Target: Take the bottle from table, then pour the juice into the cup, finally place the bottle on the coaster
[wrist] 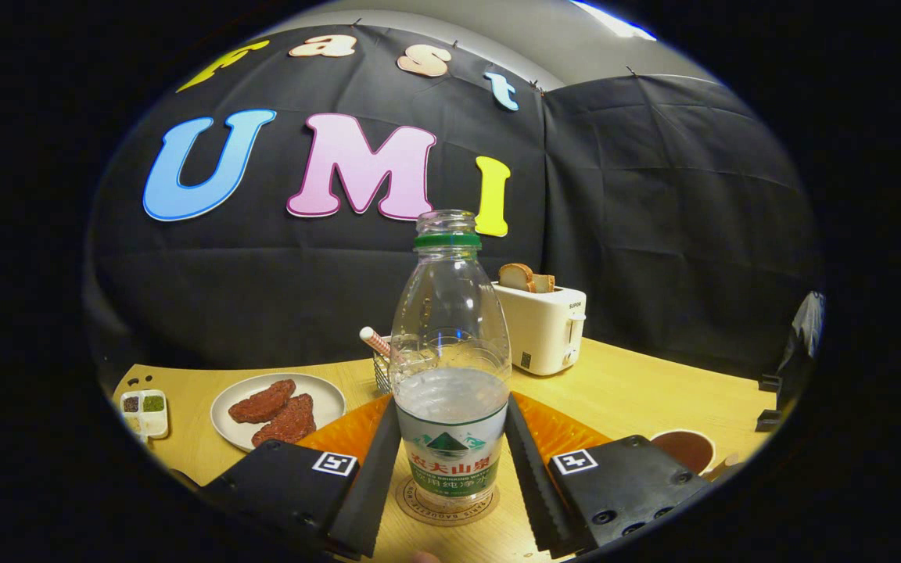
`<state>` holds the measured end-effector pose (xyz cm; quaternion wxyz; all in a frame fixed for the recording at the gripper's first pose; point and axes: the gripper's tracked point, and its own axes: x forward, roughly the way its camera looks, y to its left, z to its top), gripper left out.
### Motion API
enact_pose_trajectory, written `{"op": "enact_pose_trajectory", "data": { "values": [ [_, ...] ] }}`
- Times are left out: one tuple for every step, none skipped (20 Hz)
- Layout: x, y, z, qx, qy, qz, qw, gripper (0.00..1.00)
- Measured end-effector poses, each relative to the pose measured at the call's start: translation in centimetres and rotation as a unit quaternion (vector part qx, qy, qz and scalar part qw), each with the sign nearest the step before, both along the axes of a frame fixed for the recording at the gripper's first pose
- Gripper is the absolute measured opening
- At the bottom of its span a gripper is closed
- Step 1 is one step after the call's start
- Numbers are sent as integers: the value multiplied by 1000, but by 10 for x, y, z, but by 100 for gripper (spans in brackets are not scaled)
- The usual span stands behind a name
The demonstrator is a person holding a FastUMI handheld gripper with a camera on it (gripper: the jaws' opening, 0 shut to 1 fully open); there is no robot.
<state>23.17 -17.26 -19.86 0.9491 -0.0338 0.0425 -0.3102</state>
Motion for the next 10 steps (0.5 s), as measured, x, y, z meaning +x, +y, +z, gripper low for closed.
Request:
{"op": "enact_pose_trajectory", "data": {
  "values": [
    [0, 1, -3, -2, 2, -1, 1000, 75],
    [0, 1, -5, -4, 4, 0, 1000, 75],
    [0, 2, -7, -4, 7, 0, 1000, 75],
    [1, 2, -8, -5, 9, 0, 1000, 76],
    [1, 1, -9, -7, 11, 0, 1000, 76],
    [1, 0, -10, -8, 13, -2, 1000, 76],
    [0, 0, -10, -7, 15, -6, 1000, 76],
    [-1, 0, -10, -6, 14, -7, 1000, 78],
    [-2, -1, -11, -2, 14, -9, 1000, 78],
    [-4, -1, -12, -1, 12, -12, 1000, 79]
  ]
}}
